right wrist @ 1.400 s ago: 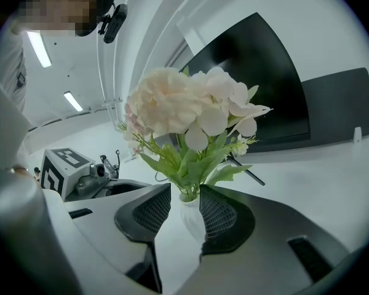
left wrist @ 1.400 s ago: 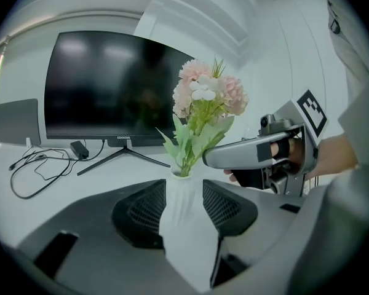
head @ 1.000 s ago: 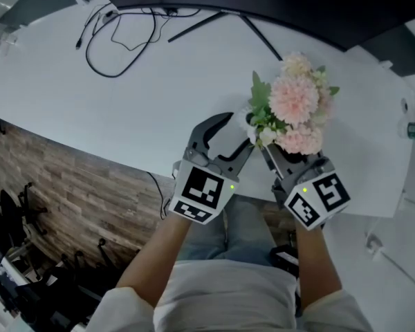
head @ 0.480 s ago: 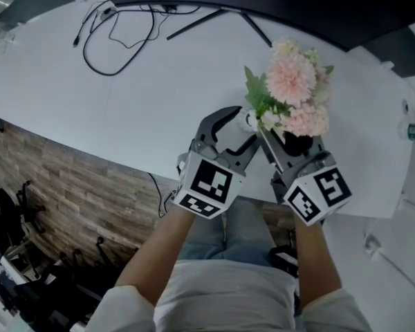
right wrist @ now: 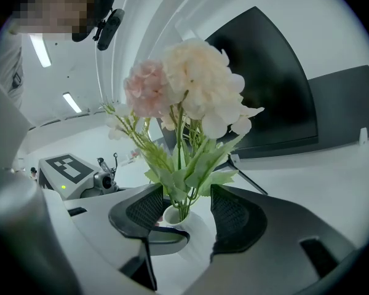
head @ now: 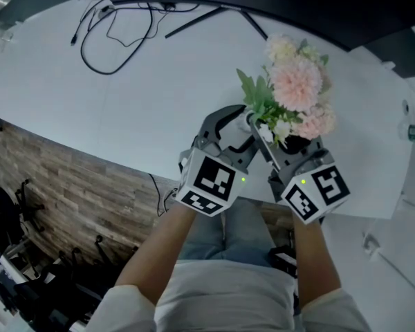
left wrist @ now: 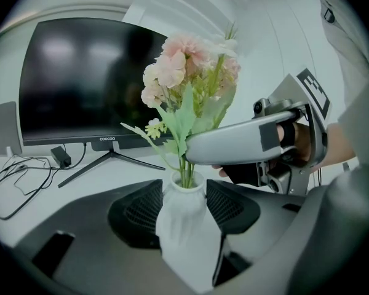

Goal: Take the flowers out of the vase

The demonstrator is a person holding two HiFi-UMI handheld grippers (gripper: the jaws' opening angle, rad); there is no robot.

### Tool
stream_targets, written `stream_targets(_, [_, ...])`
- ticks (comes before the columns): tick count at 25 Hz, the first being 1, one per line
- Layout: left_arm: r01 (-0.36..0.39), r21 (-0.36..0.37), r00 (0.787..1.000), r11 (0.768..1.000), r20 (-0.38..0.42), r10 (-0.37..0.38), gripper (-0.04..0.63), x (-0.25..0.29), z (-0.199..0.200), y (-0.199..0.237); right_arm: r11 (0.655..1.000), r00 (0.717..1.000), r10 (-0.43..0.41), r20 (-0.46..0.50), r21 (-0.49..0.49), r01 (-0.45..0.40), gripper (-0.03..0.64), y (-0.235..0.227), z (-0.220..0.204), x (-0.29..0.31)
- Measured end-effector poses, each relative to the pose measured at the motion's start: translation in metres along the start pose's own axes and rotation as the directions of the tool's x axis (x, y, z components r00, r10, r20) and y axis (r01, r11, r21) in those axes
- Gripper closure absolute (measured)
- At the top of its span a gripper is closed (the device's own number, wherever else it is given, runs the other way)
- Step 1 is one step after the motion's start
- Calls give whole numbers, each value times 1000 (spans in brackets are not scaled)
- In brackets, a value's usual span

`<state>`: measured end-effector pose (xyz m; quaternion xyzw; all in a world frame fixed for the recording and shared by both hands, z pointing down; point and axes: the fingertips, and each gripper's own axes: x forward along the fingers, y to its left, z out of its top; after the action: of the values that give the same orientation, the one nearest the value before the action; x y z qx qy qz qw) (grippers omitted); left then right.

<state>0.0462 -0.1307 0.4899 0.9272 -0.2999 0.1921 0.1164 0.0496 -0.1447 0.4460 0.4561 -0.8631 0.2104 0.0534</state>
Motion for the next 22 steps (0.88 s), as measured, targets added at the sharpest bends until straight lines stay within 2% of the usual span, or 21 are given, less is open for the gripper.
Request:
stream_targets(6, [-2, 1, 1000, 1000, 1, 2, 371, -1, -1, 0, 1000, 1000, -1, 4, 5, 1, 382, -2, 1, 2])
stream_targets(9, [-3, 2, 1000, 1000, 1, 3, 371, 0, -1, -1, 1000, 1000, -2, 5, -13, 2, 492, 0, 2, 0])
stream_targets(13, [-2, -1, 1000, 1000, -1, 2, 371, 0, -2, -1, 1000, 1000, -1, 11, -1, 1, 551, 1, 2, -3])
stream_targets(22, [-2, -5, 1000, 1000, -3, 2, 373, 0, -2, 0, 1000, 1000, 4, 26, 19, -4, 558, 1, 6, -6])
